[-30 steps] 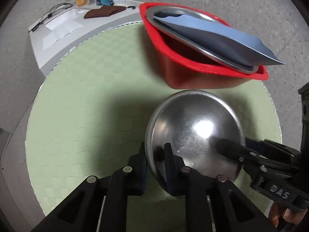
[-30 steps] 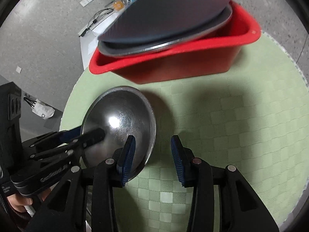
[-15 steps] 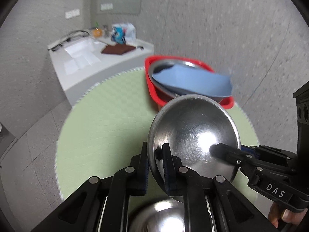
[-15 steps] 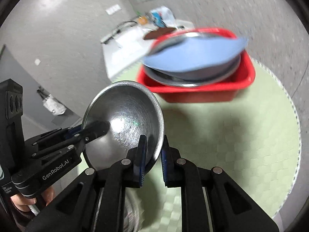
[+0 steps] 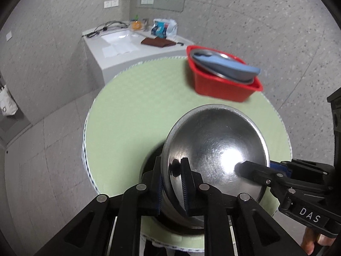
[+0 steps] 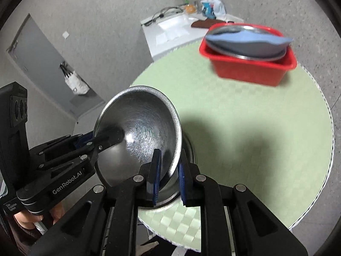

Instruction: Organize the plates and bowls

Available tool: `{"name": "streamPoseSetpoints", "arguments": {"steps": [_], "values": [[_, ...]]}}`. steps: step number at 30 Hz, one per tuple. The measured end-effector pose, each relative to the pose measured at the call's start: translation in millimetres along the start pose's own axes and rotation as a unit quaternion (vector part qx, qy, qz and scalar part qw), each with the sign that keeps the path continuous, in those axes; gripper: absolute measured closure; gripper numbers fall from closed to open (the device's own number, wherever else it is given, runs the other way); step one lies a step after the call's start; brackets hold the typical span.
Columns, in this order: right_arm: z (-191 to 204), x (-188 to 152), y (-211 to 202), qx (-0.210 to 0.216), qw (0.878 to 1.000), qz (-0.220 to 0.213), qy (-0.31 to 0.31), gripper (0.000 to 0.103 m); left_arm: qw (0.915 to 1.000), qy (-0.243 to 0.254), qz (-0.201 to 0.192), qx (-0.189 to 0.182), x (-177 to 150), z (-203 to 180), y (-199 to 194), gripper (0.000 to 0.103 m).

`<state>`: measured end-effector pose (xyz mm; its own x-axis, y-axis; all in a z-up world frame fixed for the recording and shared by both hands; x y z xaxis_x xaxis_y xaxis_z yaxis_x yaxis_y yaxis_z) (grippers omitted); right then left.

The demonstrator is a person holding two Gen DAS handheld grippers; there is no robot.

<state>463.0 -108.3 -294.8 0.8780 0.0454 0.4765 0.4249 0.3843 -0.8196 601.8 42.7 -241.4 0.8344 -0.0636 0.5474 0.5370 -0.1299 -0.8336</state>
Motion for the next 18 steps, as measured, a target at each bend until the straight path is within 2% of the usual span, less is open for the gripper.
{"name": "streamPoseSetpoints", "arguments": {"steps": [7, 18], "values": [[-4, -19, 14, -0.012, 1.000, 0.025, -0.006, 0.087, 0.9998, -0.010, 0.017, 0.001, -13, 0, 4, 0.089], [-1, -26, 19, -0.030, 0.999, 0.011, -0.014, 0.085, 0.9999, -0.012, 0.011, 0.003, -14, 8, 18, 0.087]]}}
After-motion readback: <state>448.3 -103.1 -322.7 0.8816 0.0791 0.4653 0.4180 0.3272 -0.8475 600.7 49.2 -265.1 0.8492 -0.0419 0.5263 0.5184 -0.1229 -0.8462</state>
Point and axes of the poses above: each gripper's, at about its wrist camera, not at the fingertips, and y roughly the way its jaws point, z to its left, x to its top, the point moved 7 cm from there along y, roughly the way its jaws point, and after that the axes turned 3 degrees about y, right-handed, at the moved point
